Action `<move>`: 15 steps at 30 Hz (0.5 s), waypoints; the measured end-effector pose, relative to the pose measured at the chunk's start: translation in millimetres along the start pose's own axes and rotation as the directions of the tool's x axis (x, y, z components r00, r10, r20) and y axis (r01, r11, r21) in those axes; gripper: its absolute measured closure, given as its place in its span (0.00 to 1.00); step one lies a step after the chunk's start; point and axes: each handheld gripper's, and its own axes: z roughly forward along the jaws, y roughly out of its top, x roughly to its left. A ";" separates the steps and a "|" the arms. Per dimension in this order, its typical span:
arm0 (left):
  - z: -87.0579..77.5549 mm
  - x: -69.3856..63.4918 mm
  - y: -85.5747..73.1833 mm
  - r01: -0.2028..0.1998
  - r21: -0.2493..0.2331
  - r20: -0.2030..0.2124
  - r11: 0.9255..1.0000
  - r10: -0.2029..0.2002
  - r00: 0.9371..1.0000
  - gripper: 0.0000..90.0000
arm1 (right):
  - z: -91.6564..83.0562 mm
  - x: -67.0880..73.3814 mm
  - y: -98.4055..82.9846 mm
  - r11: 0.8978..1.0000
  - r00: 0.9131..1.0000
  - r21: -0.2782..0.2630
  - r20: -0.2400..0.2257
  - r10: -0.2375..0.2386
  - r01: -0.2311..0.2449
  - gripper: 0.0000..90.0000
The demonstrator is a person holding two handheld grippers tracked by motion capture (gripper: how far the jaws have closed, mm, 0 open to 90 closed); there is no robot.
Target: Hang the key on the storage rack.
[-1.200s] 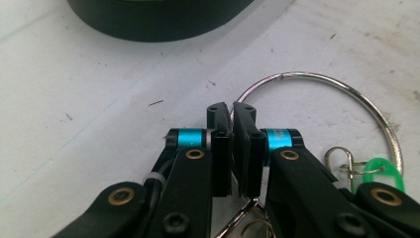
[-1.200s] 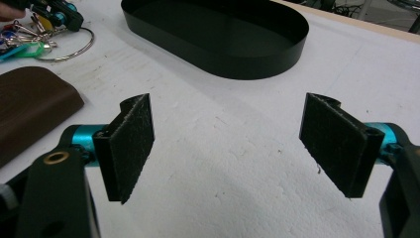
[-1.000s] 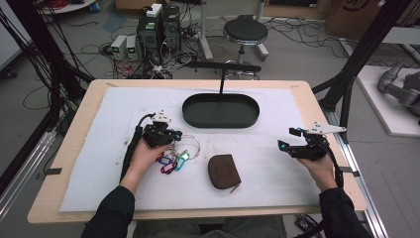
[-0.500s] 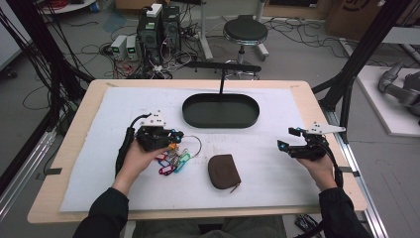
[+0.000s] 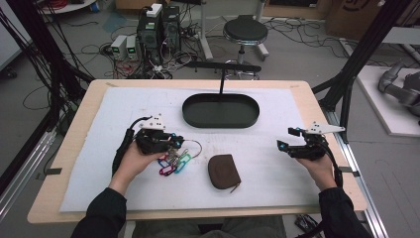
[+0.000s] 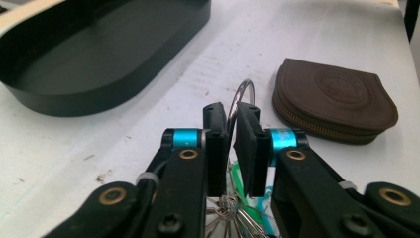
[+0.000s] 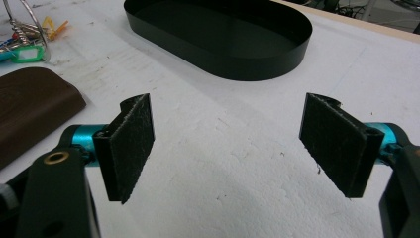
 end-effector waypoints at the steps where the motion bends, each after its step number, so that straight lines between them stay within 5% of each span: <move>1: 0.6 0.3 -0.6 -0.006 0.018 -0.004 1.000 0.006 1.000 0.88 | 0.0 0.0 0.0 1.000 1.000 0.000 0.000 0.000 0.000 0.24; 6: 2.5 1.7 -3.3 -0.014 0.057 0.003 0.998 0.014 1.000 0.90 | 0.3 0.0 -0.1 1.000 1.000 0.003 -0.001 0.003 -0.003 0.24; 15: 0.4 4.2 -4.5 -0.013 0.056 0.005 0.998 0.013 1.000 0.96 | 0.4 -0.4 -0.3 1.000 1.000 0.005 -0.001 0.006 -0.006 0.24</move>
